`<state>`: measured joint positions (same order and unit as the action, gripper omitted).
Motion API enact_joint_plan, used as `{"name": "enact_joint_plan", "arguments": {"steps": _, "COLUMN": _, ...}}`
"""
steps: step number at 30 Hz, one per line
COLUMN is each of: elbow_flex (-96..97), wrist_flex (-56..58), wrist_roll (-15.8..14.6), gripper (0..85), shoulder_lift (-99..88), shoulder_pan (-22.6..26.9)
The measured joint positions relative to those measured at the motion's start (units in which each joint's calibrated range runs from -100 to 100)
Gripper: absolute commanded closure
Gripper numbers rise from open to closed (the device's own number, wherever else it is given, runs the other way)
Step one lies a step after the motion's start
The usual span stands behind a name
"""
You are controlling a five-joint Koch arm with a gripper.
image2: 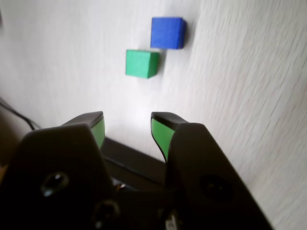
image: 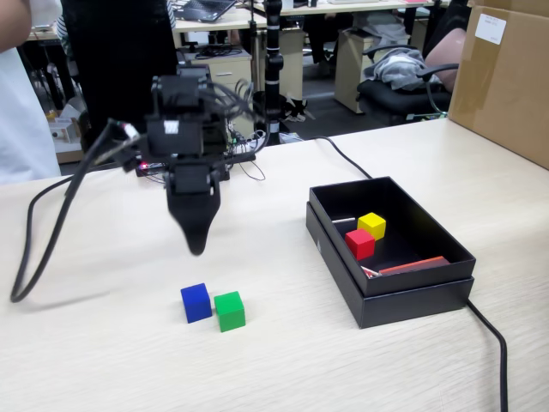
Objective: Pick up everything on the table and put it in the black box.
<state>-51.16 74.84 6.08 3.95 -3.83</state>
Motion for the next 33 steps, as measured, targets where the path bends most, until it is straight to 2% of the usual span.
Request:
{"name": "enact_joint_plan", "arguments": {"steps": 3, "elbow_flex": -0.09, "wrist_flex": 0.0, "wrist_roll": -1.61, "gripper": 61.2, "shoulder_lift": -2.72, "shoulder_pan": 2.44}}
{"name": "enact_joint_plan", "arguments": {"steps": 5, "elbow_flex": 1.64, "wrist_flex": 0.0, "wrist_roll": -2.2, "gripper": 46.7, "shoulder_lift": -2.72, "shoulder_pan": 2.74}}
{"name": "enact_joint_plan", "arguments": {"steps": 7, "elbow_flex": 5.48, "wrist_flex": 0.0, "wrist_roll": -2.3, "gripper": 39.4, "shoulder_lift": -2.59, "shoulder_pan": 2.0}}
{"name": "enact_joint_plan", "arguments": {"steps": 11, "elbow_flex": 7.03, "wrist_flex": 0.0, "wrist_roll": -1.71, "gripper": 39.0, "shoulder_lift": -0.78, "shoulder_pan": -0.98}}
{"name": "enact_joint_plan", "arguments": {"steps": 13, "elbow_flex": 5.2, "wrist_flex": 0.0, "wrist_roll": 0.29, "gripper": 39.0, "shoulder_lift": 5.83, "shoulder_pan": -3.66}}
{"name": "enact_joint_plan", "arguments": {"steps": 18, "elbow_flex": -0.73, "wrist_flex": 0.0, "wrist_roll": 1.51, "gripper": 39.0, "shoulder_lift": 14.24, "shoulder_pan": -5.47}}
{"name": "enact_joint_plan", "arguments": {"steps": 33, "elbow_flex": -10.77, "wrist_flex": 0.0, "wrist_roll": 1.9, "gripper": 41.4, "shoulder_lift": 36.63, "shoulder_pan": -5.37}}
